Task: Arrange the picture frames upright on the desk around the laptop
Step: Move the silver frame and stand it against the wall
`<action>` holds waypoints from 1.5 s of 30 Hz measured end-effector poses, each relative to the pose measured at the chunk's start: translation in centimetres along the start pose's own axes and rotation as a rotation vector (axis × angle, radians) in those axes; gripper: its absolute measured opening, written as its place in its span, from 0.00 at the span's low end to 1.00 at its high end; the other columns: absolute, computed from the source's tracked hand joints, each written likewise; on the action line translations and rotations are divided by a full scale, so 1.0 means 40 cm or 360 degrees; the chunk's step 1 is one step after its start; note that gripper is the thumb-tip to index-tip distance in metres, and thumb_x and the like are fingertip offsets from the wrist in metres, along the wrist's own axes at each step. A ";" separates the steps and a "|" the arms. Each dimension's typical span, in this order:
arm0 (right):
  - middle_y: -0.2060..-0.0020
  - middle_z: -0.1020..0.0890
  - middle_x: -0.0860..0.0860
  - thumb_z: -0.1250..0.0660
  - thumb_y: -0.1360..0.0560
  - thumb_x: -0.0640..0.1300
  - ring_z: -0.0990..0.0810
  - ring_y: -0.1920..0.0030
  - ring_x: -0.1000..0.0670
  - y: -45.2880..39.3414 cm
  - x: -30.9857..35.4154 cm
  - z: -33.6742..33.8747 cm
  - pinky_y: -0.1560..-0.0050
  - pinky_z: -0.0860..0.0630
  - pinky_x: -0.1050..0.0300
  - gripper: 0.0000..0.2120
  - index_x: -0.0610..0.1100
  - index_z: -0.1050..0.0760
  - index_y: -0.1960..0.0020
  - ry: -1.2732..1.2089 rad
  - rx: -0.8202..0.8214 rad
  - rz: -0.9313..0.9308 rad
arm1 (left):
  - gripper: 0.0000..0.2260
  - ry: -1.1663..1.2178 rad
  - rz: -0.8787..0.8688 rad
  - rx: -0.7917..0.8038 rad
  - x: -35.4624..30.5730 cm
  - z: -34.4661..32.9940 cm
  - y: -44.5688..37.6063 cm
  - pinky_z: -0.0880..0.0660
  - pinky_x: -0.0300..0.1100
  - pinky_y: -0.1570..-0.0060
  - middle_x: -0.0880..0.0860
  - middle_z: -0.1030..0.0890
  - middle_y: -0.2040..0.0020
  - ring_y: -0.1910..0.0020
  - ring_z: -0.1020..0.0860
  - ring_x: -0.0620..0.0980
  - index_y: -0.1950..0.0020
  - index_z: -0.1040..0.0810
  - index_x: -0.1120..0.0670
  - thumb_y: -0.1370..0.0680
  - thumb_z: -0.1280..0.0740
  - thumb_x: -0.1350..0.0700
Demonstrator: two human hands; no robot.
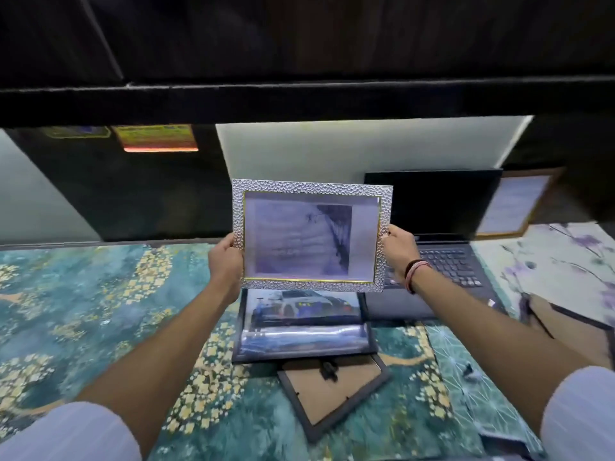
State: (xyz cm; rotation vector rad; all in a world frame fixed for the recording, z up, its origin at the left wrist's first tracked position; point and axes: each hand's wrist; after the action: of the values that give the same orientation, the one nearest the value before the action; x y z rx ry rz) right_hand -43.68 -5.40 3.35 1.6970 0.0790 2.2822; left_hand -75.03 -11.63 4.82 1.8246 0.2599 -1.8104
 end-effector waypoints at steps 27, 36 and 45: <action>0.62 0.30 0.43 0.43 0.24 0.32 0.30 0.61 0.45 -0.131 -0.556 1.117 0.58 0.22 0.51 0.08 0.39 0.30 0.59 -0.1488 -0.0734 -0.0871 | 0.28 -0.1289 -0.1309 0.0930 -0.240 -1.482 0.599 0.42 0.37 0.34 0.55 0.26 0.32 0.31 0.35 0.57 0.24 0.29 0.60 0.25 0.42 0.60; 0.56 0.27 0.45 0.44 0.21 0.34 0.26 0.59 0.48 -0.385 -0.645 1.324 0.36 0.27 0.47 0.06 0.41 0.30 0.53 -0.1620 -0.0477 -0.0824 | 0.37 -0.1621 -0.1615 0.0969 -0.257 -1.858 0.641 0.39 0.46 0.28 0.54 0.28 0.27 0.27 0.36 0.56 0.21 0.33 0.58 0.33 0.46 0.57; 0.66 0.27 0.42 0.45 0.20 0.32 0.28 0.61 0.48 -0.585 -0.659 1.354 0.29 0.31 0.49 0.14 0.38 0.30 0.63 -0.1739 -0.0346 -0.0757 | 0.36 -0.1770 -0.1748 0.0918 -0.256 -2.012 0.562 0.37 0.49 0.27 0.55 0.28 0.26 0.28 0.35 0.58 0.21 0.33 0.59 0.31 0.44 0.59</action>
State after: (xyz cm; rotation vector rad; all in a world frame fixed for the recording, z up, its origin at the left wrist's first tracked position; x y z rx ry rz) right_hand 19.06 2.82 -9.83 2.2317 -0.0066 0.8175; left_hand 4.85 12.76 15.42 0.5637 0.3353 -3.6285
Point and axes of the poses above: each hand's wrist, its own y-axis away from the middle knuckle, its own z-axis out of the back of the hand, x = y × z
